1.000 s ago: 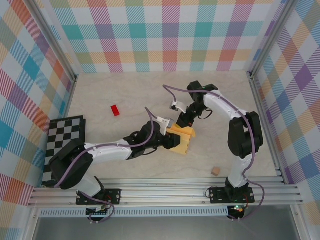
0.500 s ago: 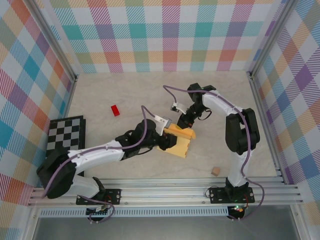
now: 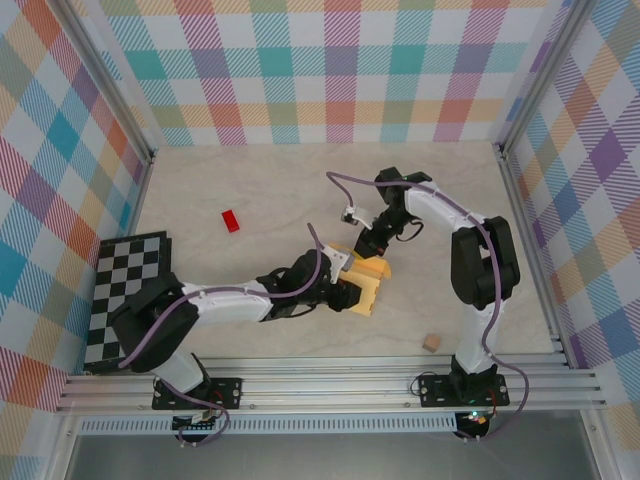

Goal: Fold the paper box

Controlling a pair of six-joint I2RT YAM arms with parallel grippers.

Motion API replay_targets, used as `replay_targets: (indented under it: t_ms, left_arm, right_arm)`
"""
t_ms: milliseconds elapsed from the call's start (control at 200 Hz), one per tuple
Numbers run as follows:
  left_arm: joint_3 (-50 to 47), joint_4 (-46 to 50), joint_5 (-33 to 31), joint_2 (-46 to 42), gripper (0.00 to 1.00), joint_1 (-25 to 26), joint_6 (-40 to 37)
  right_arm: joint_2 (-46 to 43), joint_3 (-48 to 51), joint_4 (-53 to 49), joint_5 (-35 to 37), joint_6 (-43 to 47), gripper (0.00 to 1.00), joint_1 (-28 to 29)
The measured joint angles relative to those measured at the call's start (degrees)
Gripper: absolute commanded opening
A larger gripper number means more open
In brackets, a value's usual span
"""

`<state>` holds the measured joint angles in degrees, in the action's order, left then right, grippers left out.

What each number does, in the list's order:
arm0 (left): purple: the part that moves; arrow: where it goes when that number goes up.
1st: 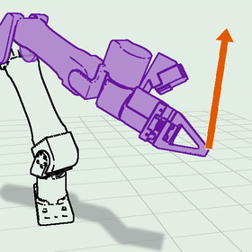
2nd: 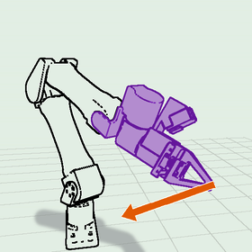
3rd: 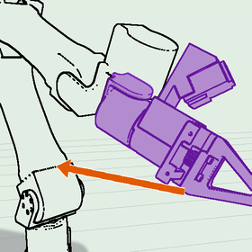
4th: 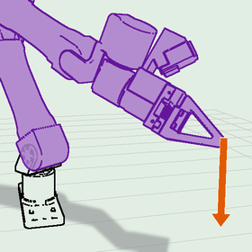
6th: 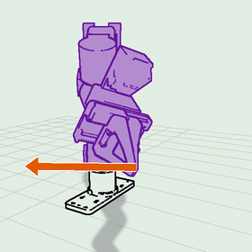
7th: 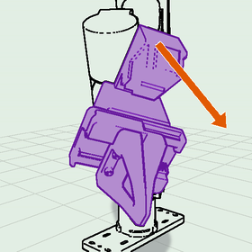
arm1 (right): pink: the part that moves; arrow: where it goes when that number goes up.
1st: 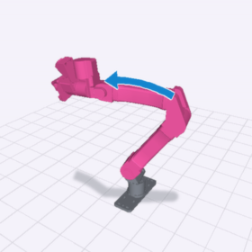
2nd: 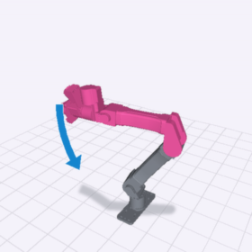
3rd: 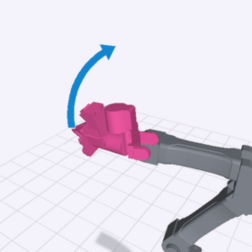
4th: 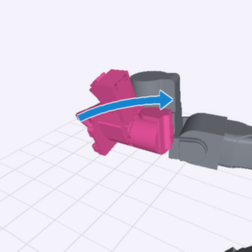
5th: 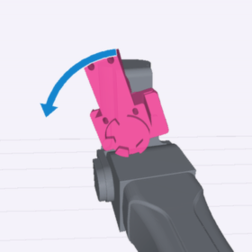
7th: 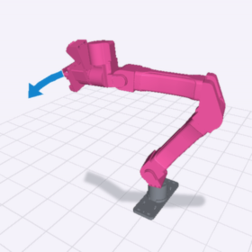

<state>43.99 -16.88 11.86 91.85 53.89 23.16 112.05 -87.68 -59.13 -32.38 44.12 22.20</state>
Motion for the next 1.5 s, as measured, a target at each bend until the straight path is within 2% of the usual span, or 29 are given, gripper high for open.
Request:
replay_targets:
  t_ms: [175,390,525,620,760,865,955,1100,1195,1315,1500]
  left_arm:
    - [1.64,-1.27,-1.64,2.29,0.32,0.04,0.00]
    - [1.73,0.33,-3.69,0.96,0.33,0.09,-0.50]
    - [1.57,6.12,-5.99,-5.90,0.37,-0.04,-2.23]
    - [1.49,10.03,-7.74,-14.12,0.45,-1.11,-4.33]
    - [1.44,15.06,-10.45,-26.53,0.47,-7.30,-6.91]
    - [1.40,17.05,-11.34,-30.14,0.46,-14.14,-7.63]
    - [1.62,18.51,-10.75,-27.85,0.51,-17.51,-8.83]
    - [1.60,17.77,-5.29,-19.56,0.57,-17.73,-14.64]
    - [1.60,15.65,-1.95,-14.75,0.56,-17.97,-18.95]
    - [2.40,14.03,-1.18,-11.85,0.53,-18.01,-22.60]
    - [12.81,16.44,-1.29,-5.44,0.48,-18.05,-24.30]
  right_arm:
    - [-0.22,1.38,1.64,0.42,0.04,0.00,-0.26]
    - [-2.75,1.79,2.64,1.81,0.00,0.00,-0.35]
    - [-6.27,2.45,3.32,5.49,0.00,0.00,-0.07]
    - [-9.14,2.84,4.33,9.31,0.07,0.00,0.59]
    - [-12.92,4.22,6.67,15.37,0.44,0.00,2.60]
    - [-14.93,5.90,8.24,18.86,0.94,0.00,4.11]
    - [-15.69,7.02,9.42,20.63,1.49,0.00,4.90]
    - [-15.96,8.00,11.21,21.49,1.79,0.00,5.18]
    - [-16.00,8.37,12.07,21.46,1.81,0.00,5.16]
    - [-16.00,8.41,12.24,21.49,1.81,0.00,5.14]
    - [-16.11,8.76,12.85,21.86,2.01,0.00,5.14]
